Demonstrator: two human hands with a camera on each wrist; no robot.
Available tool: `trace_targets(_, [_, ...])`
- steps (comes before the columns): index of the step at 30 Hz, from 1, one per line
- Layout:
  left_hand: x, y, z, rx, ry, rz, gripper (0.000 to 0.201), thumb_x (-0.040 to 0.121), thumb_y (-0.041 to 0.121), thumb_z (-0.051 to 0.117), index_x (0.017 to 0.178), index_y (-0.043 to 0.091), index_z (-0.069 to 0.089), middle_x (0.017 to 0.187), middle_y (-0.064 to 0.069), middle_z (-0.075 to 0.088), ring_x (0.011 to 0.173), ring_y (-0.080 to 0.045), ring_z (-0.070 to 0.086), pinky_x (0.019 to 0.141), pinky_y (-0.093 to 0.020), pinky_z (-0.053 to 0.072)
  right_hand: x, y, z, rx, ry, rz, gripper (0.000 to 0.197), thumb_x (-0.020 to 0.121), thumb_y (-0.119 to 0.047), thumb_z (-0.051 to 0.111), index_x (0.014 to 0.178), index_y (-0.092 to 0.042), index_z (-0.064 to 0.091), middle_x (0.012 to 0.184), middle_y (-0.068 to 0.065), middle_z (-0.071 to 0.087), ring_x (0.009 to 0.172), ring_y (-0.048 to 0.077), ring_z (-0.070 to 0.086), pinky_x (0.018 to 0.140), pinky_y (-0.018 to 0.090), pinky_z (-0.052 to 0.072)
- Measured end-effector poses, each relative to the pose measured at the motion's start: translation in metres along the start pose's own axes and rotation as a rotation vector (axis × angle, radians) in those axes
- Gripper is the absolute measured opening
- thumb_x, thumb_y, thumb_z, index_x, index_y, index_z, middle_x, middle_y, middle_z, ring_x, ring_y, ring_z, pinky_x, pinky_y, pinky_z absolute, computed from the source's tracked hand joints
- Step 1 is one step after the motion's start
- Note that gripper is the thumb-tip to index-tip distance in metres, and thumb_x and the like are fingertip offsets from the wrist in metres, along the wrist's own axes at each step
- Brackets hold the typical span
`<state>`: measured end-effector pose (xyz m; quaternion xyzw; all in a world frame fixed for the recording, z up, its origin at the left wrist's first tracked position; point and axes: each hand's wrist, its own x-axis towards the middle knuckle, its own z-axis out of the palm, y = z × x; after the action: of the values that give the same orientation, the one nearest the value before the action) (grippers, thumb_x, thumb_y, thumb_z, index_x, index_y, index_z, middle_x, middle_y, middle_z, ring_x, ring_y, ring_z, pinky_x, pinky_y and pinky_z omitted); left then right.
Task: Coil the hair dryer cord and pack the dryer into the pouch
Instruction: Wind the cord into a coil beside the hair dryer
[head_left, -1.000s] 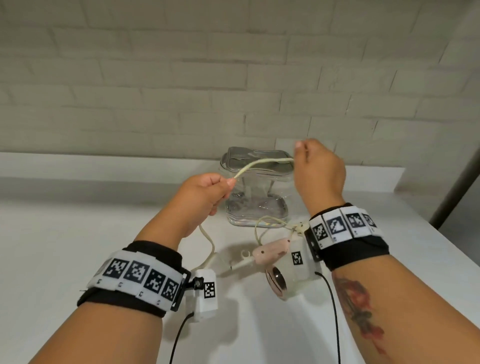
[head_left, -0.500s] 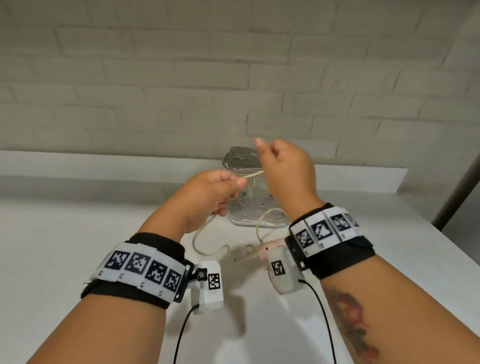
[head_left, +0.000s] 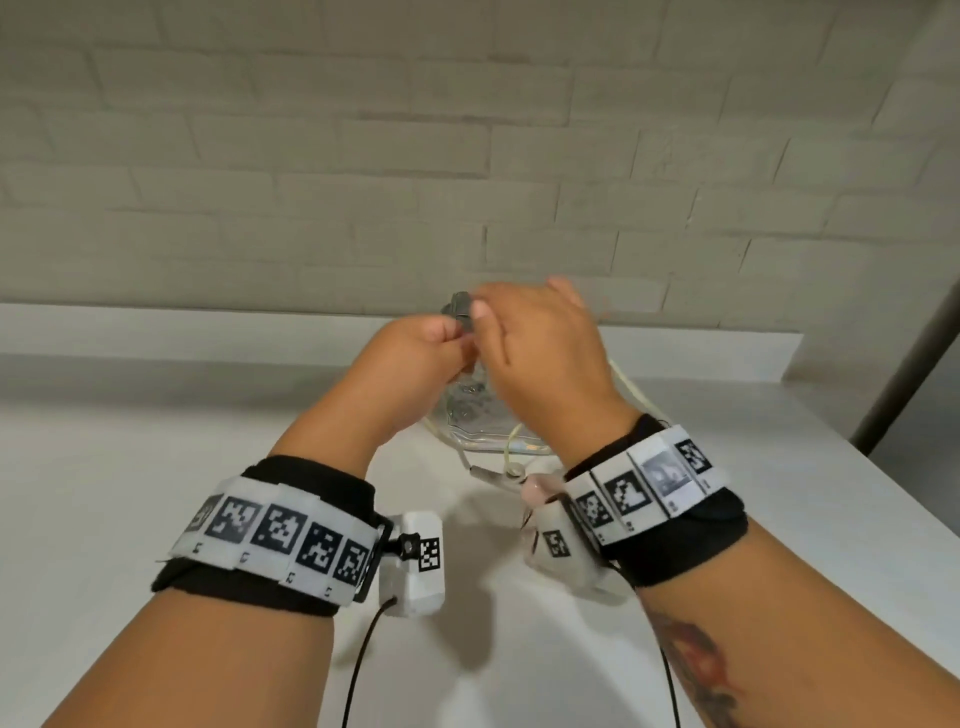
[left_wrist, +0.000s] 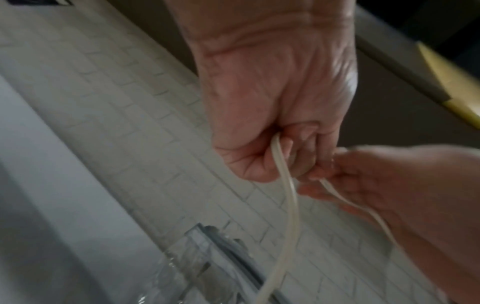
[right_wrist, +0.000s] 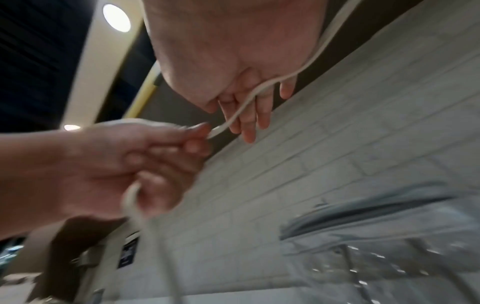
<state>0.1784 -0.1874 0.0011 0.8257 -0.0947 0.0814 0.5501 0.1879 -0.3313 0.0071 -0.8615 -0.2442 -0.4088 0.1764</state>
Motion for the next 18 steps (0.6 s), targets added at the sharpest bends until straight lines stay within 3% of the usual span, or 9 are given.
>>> trace_targets(3, [-0.002,0.012,0.000,-0.030,0.002,0.030,0.032,0.083,0.024,0.051,0.054,0.028,0.062,0.044,0.014,0.045,0.048,-0.011,0.037,0.057,-0.030,0.035,0.003,-0.017,0.004,0.026,-0.020,0.054,0.051,0.095,-0.045,0.023,0.082,-0.015,0.062,0.068,0.003,0.065,0.064,0.027,0.059,0.058,0.035,0.045])
trace_targets(7, [-0.016,0.006,0.001,-0.407,-0.179,-0.004,0.024,0.092,0.014,0.056,0.068,0.012,0.054,0.039,0.009,0.044,0.034,-0.003,0.031,0.053,-0.029,0.037,0.018,-0.010,-0.003,0.339,0.076,0.340,0.054,0.096,-0.050,0.036,0.074,-0.007,0.060,0.066,0.007,0.063,0.065,0.027,0.057,0.060,0.036,0.044])
trace_targets(9, [-0.024,-0.004,0.005,-0.447,-0.325,-0.034,0.024,0.090,0.017,0.058,0.069,0.011,0.052,0.039,0.006,0.046,0.032,-0.003,0.032,0.058,-0.030,0.044,0.028,-0.004,-0.006,0.463,0.161,0.445,0.055,0.095,-0.050,0.042,0.076,-0.002,0.060,0.060,0.003,0.057,0.059,0.021,0.052,0.059,0.036,0.043])
trace_targets(12, [-0.030,-0.013,0.011,-0.480,-0.543,-0.017,0.034,0.091,0.029,0.055,0.061,0.013,0.059,0.038,0.008,0.035,0.034,-0.007,0.031,0.065,-0.029,0.052,0.038,0.015,-0.003,0.548,0.233,0.581,0.059,0.092,-0.055,0.044,0.079,0.000,0.060,0.054,-0.004,0.045,0.057,0.018,0.045,0.060,0.038,0.045])
trace_targets(15, [-0.030,-0.007,0.017,-0.639,-0.545,0.030,0.042,0.093,0.035,0.046,0.065,0.013,0.068,0.036,0.009,0.034,0.031,-0.005,0.031,0.059,-0.026,0.050,0.035,0.037,0.005,0.546,0.167,0.684,0.065,0.091,-0.060,0.041,0.082,0.001,0.061,0.060,0.001,0.053,0.064,0.025,0.052,0.068,0.041,0.048])
trace_targets(18, [-0.024,0.005,0.021,-0.782,-0.452,0.104,0.043,0.092,0.041,0.043,0.098,0.013,0.074,0.040,0.010,0.036,0.033,-0.001,0.029,0.052,-0.022,0.047,0.015,0.045,0.019,0.518,-0.024,0.638,0.064,0.090,-0.064,0.035,0.079,-0.007,0.062,0.071,0.005,0.064,0.070,0.026,0.060,0.069,0.040,0.049])
